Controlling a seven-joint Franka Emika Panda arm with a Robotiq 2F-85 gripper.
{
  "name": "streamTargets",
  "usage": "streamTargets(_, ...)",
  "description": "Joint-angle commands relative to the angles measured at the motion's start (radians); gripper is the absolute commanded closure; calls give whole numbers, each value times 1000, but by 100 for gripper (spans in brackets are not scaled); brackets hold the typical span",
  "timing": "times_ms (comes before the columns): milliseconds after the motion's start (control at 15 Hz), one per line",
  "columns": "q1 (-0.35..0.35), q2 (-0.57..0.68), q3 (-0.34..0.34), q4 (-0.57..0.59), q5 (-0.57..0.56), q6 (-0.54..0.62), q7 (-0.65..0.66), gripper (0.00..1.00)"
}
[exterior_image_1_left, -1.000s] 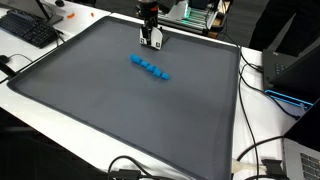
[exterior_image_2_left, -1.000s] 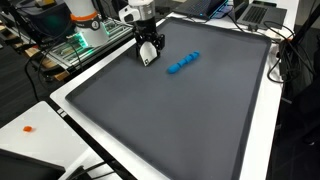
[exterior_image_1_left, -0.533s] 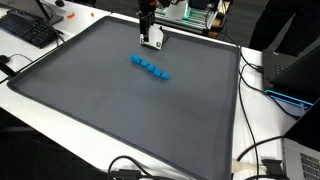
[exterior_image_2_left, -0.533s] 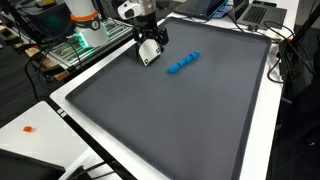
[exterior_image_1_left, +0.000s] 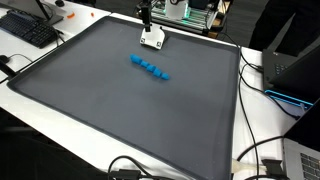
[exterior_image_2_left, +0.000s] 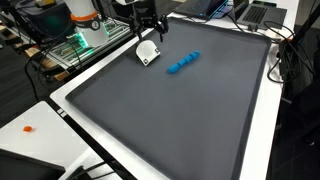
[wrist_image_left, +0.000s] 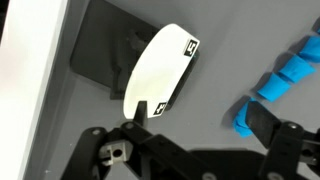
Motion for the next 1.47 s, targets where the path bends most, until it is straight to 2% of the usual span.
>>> streamTargets(0,-20,-56,18,28,-55,-103,-58,0)
streamTargets(467,-4,-57,53,123,-128,-166,-265,0)
streamTargets(867,6,-29,82,191,-134,-170,-453,0)
streamTargets(1400,19,14,112,254,-155,-196,-561,0)
